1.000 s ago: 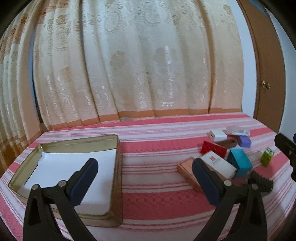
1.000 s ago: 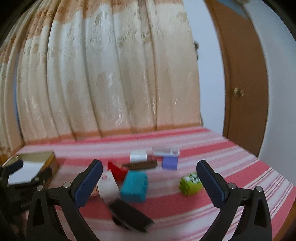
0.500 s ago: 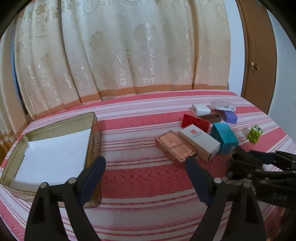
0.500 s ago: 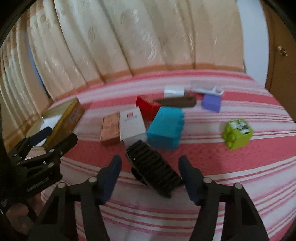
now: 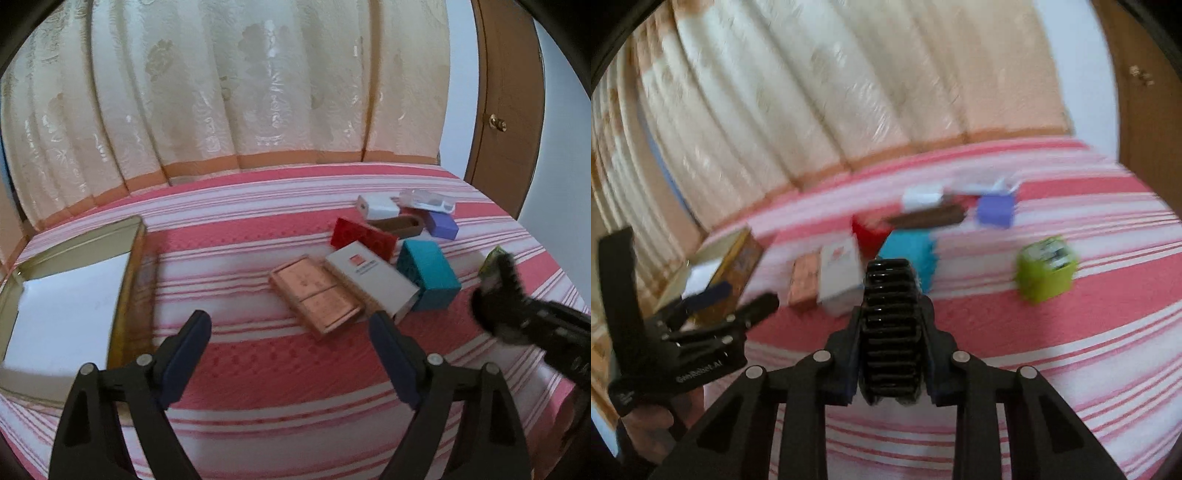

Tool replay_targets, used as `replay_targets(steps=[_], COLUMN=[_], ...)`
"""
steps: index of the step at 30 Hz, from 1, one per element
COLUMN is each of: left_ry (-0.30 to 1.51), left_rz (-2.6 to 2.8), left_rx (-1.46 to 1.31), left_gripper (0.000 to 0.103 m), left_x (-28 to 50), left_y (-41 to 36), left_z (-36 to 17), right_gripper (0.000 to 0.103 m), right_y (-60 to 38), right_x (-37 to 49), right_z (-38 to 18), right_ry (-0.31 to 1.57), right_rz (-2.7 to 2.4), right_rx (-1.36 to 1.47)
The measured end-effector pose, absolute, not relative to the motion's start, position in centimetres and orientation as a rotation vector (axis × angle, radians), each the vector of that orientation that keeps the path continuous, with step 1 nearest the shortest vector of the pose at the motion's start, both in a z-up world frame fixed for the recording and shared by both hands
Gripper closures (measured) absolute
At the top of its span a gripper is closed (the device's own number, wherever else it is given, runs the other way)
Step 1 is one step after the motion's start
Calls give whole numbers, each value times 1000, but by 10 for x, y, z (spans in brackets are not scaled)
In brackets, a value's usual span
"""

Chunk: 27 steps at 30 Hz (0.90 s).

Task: Organize rigid objects
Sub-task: 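Grasp the teal toy brick with the left gripper while the right gripper grasps the black brush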

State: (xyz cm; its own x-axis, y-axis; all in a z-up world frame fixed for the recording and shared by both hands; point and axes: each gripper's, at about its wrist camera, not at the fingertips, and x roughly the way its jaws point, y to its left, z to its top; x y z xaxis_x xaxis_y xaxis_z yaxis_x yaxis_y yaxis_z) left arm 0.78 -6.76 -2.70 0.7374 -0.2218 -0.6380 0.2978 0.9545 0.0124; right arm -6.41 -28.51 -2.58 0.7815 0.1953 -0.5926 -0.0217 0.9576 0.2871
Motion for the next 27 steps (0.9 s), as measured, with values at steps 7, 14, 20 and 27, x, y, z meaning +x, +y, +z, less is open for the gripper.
replay_targets(steps=[7, 14, 20, 27], left_ry=[656, 712, 820, 871], left_rz=[-400, -505, -501, -503], left_rx=[113, 148, 192, 214], left_gripper=[14, 32, 51, 60], left_x=[13, 33, 55, 59], left_y=[-110, -170, -204, -218], left_z=[-10, -11, -32, -50], right_gripper=[73, 73, 73, 73], right_y=[-323, -347, -354, -360], right_x=[-90, -102, -106, -108], right_z=[-10, -9, -9, -13], right_ry=[551, 529, 509, 512], right_rz=[-65, -146, -165, -181], right_rx=[243, 246, 255, 260])
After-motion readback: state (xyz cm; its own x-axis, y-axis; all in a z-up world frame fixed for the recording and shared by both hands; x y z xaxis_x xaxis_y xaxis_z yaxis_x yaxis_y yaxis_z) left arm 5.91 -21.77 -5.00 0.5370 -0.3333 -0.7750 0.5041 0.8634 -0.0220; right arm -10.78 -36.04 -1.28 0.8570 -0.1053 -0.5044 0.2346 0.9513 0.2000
